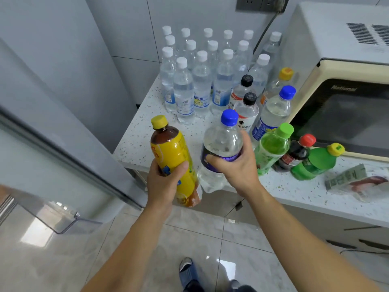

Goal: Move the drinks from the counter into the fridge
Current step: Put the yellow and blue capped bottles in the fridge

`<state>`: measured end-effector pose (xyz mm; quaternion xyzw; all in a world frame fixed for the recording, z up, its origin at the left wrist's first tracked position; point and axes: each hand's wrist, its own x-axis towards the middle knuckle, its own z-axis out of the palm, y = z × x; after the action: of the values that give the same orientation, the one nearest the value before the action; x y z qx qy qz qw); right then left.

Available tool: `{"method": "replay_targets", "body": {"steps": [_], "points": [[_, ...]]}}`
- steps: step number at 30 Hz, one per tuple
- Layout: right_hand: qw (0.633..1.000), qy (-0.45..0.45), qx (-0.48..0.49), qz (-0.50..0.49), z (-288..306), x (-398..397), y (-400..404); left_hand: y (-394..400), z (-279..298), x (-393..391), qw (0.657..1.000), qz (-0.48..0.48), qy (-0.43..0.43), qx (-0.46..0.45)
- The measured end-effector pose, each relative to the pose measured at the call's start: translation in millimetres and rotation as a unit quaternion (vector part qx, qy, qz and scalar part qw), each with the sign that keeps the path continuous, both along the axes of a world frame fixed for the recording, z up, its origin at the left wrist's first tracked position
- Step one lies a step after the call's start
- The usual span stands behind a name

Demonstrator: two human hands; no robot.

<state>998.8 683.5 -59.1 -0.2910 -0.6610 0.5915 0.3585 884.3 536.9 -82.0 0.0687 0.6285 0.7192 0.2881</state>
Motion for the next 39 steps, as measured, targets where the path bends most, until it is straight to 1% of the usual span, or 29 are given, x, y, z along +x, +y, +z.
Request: {"method": "replay_targets", "body": {"steps": [3, 6, 9, 11, 15, 17, 19, 23, 25, 27, 30, 33, 36, 39], "points": [[0.998, 0.017, -0.055, 0.017, -5, 26, -9, -20, 3, 17, 0.996, -0.017, -0.077, 0.041], [0.987, 0.055, -0.143, 0.046, -10, 48, -15, -44, 7, 38, 0.992, -0.03, -0.12, 0.027], [0.961, 0.072, -0.261, 0.057, -15, 62, -23, -66, 8, 67, 0.983, -0.029, -0.179, 0.015], [0.927, 0.064, -0.359, 0.084, -19, 72, -30, -78, 9, 86, 0.975, -0.025, -0.219, 0.032], [0.83, 0.024, -0.534, 0.159, -39, 91, -44, -112, 1, 119, 0.96, -0.003, -0.265, 0.087], [0.778, -0.007, -0.596, 0.199, -52, 99, -58, -133, -3, 134, 0.954, 0.009, -0.282, 0.103], [0.735, -0.055, -0.627, 0.252, -64, 106, -79, -155, -7, 146, 0.949, 0.031, -0.294, 0.109], [0.685, -0.155, -0.614, 0.359, -68, 104, -132, -208, -11, 164, 0.936, 0.105, -0.309, 0.134], [0.664, -0.182, -0.612, 0.389, -68, 95, -158, -236, -13, 170, 0.928, 0.131, -0.315, 0.15], [0.649, -0.194, -0.611, 0.41, -71, 84, -183, -265, -15, 175, 0.924, 0.16, -0.308, 0.161], [0.646, -0.19, -0.583, 0.454, -74, 62, -220, -306, -18, 175, 0.916, 0.219, -0.289, 0.174], [0.651, -0.215, -0.526, 0.503, -71, 35, -262, -349, -21, 167, 0.903, 0.266, -0.284, 0.181], [0.667, -0.249, -0.471, 0.521, -73, 9, -311, -396, -24, 156, 0.904, 0.284, -0.275, 0.164], [0.669, -0.276, -0.437, 0.534, -74, -17, -366, -447, -26, 142, 0.911, 0.285, -0.265, 0.137]]}}
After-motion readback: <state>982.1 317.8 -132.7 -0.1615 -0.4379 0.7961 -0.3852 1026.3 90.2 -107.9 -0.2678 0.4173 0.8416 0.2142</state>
